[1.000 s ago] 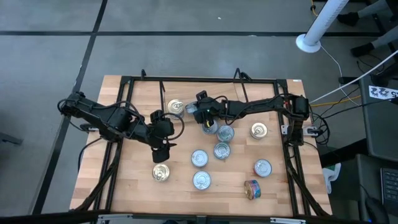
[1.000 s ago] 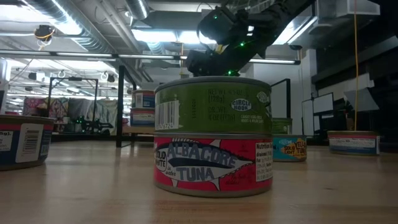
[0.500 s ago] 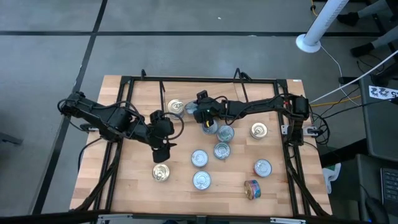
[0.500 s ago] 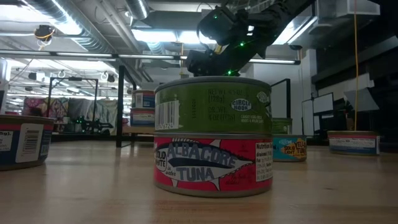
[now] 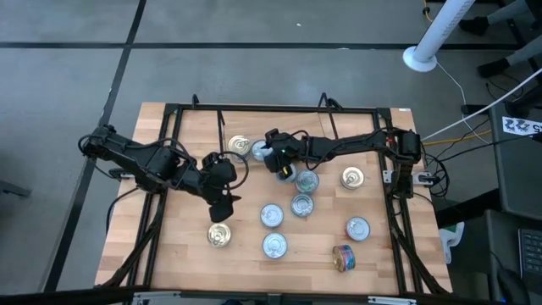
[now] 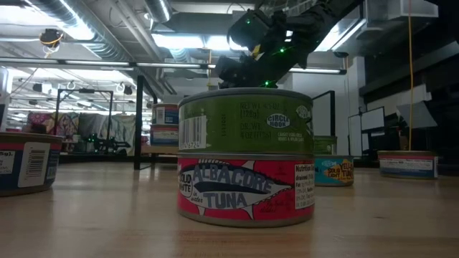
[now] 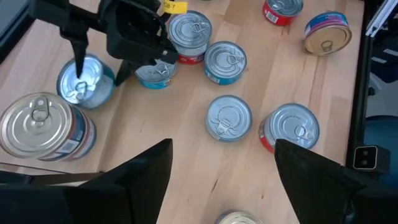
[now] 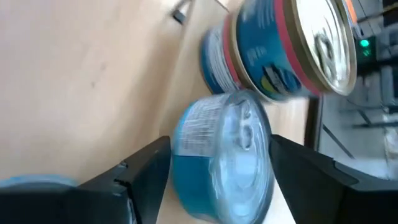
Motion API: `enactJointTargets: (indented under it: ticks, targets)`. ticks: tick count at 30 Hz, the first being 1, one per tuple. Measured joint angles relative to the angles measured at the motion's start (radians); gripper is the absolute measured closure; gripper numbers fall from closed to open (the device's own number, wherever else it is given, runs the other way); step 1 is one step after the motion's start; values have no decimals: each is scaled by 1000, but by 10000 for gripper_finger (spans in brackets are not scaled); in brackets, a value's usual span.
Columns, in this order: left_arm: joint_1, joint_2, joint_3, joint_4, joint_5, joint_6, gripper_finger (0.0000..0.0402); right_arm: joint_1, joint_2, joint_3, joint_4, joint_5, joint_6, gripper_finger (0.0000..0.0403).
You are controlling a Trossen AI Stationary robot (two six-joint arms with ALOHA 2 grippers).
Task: Stack canned seafood by type on shelf
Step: Put the yellow blue tuna can on the shelf, then stack the blue and pink tuna can on top of the other blue tuna cans on the shelf
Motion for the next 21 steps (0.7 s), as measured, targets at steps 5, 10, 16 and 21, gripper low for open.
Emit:
enactJointTargets:
  ticks: [5,10,16,21]
  targets:
    - [-16,0,0,0,0,-4,125,0,-1,0,1,-15,0,132]
    - [-42,5,0,1,-1,-64,125,0,-1,0,-4,2,0,132]
    - [-106,48,-13,1,-1,-104,125,8,-1,0,-29,4,22,132]
    - [-154,118,-13,0,-1,-105,125,28,-1,0,-32,17,44,132]
